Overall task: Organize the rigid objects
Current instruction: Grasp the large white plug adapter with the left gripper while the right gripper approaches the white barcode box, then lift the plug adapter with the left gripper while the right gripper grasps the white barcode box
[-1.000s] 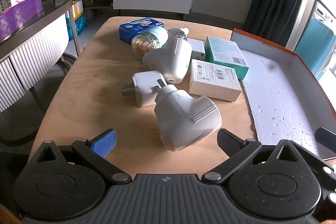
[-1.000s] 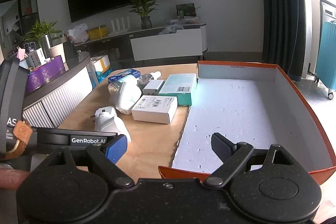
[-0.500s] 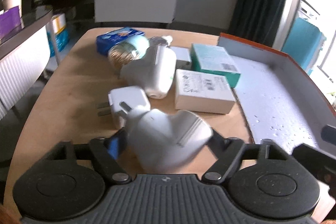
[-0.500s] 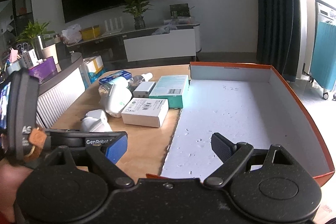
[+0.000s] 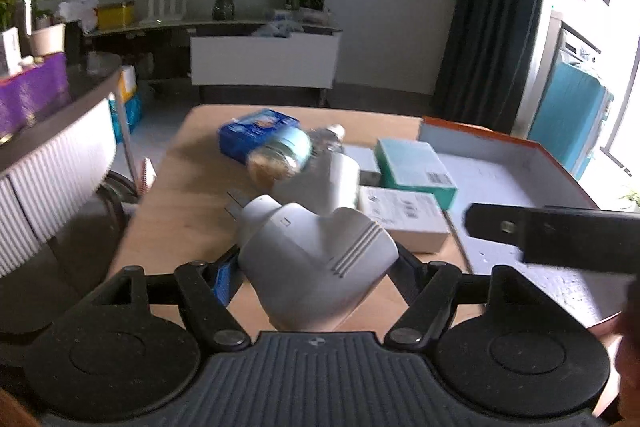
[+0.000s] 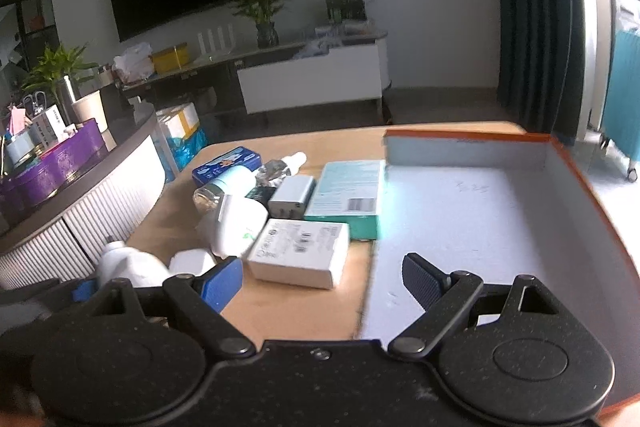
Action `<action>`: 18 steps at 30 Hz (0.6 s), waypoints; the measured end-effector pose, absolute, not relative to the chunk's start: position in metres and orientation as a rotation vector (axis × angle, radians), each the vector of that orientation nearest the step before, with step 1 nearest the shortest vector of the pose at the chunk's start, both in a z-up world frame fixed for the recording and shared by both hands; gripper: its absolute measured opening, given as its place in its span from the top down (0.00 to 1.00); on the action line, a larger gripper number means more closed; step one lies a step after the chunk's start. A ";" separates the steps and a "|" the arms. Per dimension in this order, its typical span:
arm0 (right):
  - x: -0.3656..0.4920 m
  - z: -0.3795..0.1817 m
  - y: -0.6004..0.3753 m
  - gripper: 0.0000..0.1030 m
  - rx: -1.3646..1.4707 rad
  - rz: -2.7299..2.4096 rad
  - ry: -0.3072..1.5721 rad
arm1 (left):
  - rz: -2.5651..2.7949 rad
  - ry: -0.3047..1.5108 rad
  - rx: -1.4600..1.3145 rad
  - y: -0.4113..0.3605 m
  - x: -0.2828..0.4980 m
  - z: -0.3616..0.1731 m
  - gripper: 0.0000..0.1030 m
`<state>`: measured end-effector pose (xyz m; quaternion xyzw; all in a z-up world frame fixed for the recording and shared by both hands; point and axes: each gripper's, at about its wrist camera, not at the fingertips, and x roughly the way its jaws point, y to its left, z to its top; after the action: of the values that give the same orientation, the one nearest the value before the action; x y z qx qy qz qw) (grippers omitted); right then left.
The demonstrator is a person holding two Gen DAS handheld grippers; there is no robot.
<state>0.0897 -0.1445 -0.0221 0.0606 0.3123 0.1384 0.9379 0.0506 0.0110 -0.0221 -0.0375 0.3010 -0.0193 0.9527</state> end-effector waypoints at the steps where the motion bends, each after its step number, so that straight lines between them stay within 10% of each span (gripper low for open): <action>1: 0.096 -0.024 -0.139 0.01 0.123 0.283 0.655 | -0.030 0.610 -0.081 0.015 0.050 -0.021 0.27; 18: 0.170 -0.068 -0.087 0.06 0.027 0.155 0.869 | 0.005 0.599 -0.149 0.046 0.057 -0.023 0.27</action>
<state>0.1702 -0.0873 -0.0685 0.0129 0.4207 0.0750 0.9040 0.0575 0.0462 -0.0230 -0.0734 0.2946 0.0027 0.9528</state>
